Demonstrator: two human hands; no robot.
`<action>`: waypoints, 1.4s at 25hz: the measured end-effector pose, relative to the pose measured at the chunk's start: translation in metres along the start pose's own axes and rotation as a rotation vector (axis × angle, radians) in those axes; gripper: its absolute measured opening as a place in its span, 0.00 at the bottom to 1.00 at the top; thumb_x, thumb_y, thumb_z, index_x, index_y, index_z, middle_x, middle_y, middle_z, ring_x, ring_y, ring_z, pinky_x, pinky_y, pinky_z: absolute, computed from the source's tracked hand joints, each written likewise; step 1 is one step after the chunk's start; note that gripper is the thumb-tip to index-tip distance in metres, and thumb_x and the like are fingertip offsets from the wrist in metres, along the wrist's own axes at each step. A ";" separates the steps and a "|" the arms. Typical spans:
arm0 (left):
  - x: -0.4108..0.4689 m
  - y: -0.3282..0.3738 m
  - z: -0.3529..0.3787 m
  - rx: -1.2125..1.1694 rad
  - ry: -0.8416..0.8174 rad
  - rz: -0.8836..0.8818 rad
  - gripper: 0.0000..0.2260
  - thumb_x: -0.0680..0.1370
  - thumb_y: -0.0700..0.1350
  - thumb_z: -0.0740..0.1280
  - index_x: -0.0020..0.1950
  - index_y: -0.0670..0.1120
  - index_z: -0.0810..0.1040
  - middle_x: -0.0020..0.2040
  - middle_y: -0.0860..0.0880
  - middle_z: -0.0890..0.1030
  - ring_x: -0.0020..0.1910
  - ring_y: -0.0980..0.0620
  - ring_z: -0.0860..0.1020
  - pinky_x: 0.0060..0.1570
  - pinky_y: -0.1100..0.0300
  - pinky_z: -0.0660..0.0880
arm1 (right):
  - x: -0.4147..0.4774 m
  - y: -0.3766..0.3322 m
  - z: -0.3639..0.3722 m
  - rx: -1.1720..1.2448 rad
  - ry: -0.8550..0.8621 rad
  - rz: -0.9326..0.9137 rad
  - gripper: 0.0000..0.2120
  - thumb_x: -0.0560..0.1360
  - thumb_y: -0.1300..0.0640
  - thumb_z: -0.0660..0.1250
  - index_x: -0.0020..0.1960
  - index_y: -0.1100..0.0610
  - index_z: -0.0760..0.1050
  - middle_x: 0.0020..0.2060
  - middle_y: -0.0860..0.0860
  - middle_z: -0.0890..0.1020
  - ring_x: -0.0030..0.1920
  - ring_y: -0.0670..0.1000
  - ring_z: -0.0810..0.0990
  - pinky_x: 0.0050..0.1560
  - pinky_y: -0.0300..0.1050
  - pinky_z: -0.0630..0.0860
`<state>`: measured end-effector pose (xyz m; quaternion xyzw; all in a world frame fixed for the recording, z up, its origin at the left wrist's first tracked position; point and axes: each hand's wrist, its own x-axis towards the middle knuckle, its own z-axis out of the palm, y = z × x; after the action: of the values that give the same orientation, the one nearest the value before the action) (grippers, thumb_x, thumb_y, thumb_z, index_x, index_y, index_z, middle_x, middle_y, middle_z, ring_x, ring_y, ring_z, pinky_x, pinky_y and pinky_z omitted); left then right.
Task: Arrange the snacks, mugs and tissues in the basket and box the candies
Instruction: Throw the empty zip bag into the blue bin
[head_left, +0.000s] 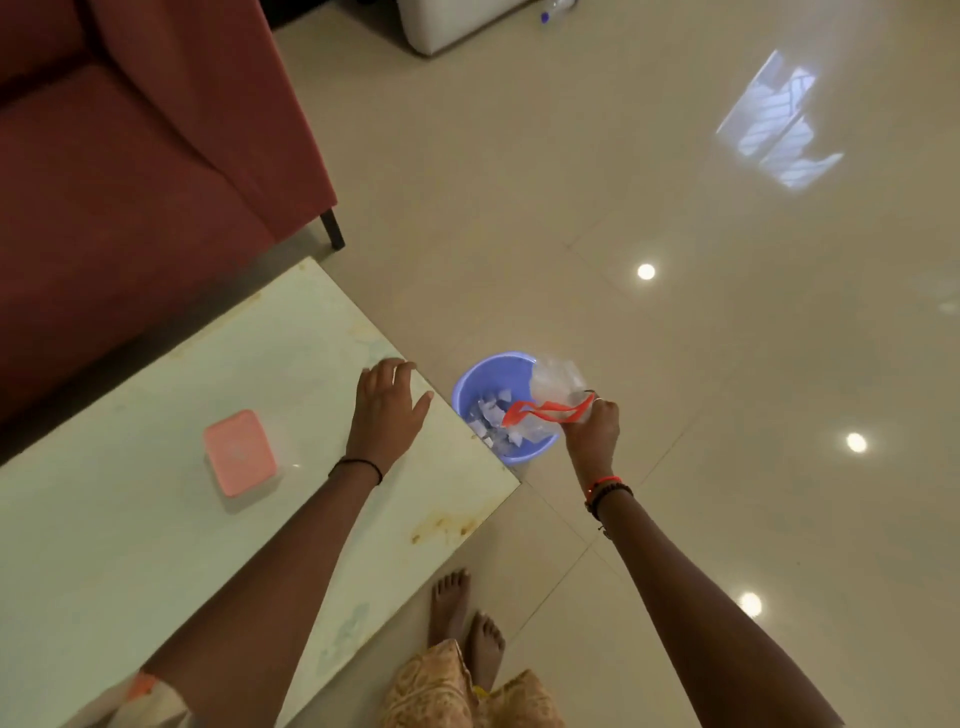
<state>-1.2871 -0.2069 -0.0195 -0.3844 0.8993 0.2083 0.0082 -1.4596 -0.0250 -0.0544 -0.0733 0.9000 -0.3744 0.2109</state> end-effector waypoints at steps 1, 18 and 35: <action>0.018 -0.002 0.013 0.012 -0.001 0.015 0.19 0.78 0.49 0.63 0.65 0.41 0.70 0.64 0.42 0.72 0.66 0.42 0.69 0.72 0.49 0.58 | 0.012 0.014 0.014 -0.024 -0.010 -0.009 0.06 0.74 0.66 0.65 0.48 0.68 0.77 0.47 0.67 0.78 0.38 0.51 0.71 0.33 0.28 0.65; 0.149 -0.051 0.110 0.147 0.067 0.278 0.17 0.79 0.50 0.60 0.64 0.42 0.69 0.62 0.43 0.73 0.65 0.45 0.70 0.74 0.49 0.55 | 0.128 0.128 0.189 -0.432 -0.537 0.050 0.35 0.75 0.69 0.58 0.78 0.51 0.50 0.66 0.66 0.67 0.56 0.64 0.75 0.59 0.50 0.71; -0.096 -0.049 -0.078 -0.028 0.216 -0.118 0.16 0.78 0.49 0.61 0.63 0.42 0.72 0.62 0.44 0.75 0.65 0.46 0.71 0.72 0.49 0.59 | -0.111 -0.105 0.034 -0.225 -0.485 -0.305 0.21 0.73 0.70 0.56 0.63 0.58 0.72 0.62 0.56 0.72 0.57 0.55 0.75 0.48 0.33 0.66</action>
<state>-1.1740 -0.2005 0.0504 -0.4571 0.8676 0.1776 -0.0817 -1.3475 -0.0894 0.0341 -0.3175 0.8378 -0.2714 0.3518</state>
